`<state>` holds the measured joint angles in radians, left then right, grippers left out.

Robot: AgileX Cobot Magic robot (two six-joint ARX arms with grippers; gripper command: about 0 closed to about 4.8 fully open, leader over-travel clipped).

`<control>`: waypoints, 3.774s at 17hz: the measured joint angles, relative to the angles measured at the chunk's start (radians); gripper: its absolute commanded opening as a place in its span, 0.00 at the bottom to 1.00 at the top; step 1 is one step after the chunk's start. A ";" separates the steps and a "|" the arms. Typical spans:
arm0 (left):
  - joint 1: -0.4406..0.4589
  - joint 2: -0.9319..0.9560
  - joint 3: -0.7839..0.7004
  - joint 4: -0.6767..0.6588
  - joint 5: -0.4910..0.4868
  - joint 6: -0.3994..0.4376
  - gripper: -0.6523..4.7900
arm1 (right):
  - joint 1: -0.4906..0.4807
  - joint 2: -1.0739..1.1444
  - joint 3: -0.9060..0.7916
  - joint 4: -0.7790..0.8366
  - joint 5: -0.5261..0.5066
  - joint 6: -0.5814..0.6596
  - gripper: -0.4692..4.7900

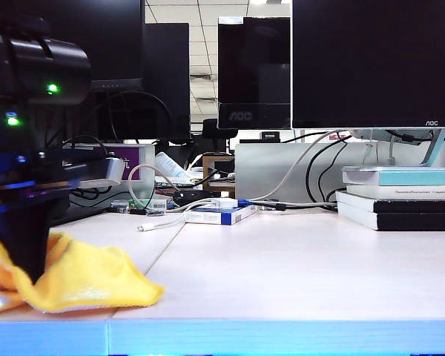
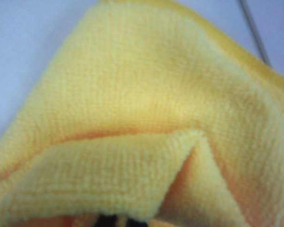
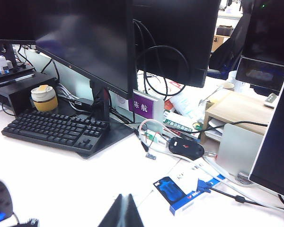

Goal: Wipe the table from front to back using the rag.

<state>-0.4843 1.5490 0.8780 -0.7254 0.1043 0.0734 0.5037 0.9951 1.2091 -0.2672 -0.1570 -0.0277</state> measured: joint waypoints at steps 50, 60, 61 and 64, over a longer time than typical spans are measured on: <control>-0.023 -0.122 0.432 -0.140 -0.032 -0.032 0.11 | 0.006 0.336 -0.247 0.191 -0.386 -0.050 0.56; -0.023 -0.142 0.435 -0.154 0.011 -0.026 0.11 | 0.160 0.611 -0.254 0.516 -0.469 -0.050 0.56; -0.023 -0.142 0.435 -0.159 0.023 -0.026 0.11 | 0.167 0.625 -0.254 0.540 -0.452 -0.050 0.55; -0.023 -0.143 0.435 -0.162 0.072 -0.026 0.11 | 0.172 0.657 -0.254 0.600 -0.385 -0.048 0.55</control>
<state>-0.5072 1.4055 1.3125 -0.8875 0.1761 0.0479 0.6762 1.6520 0.9554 0.3325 -0.5419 -0.0757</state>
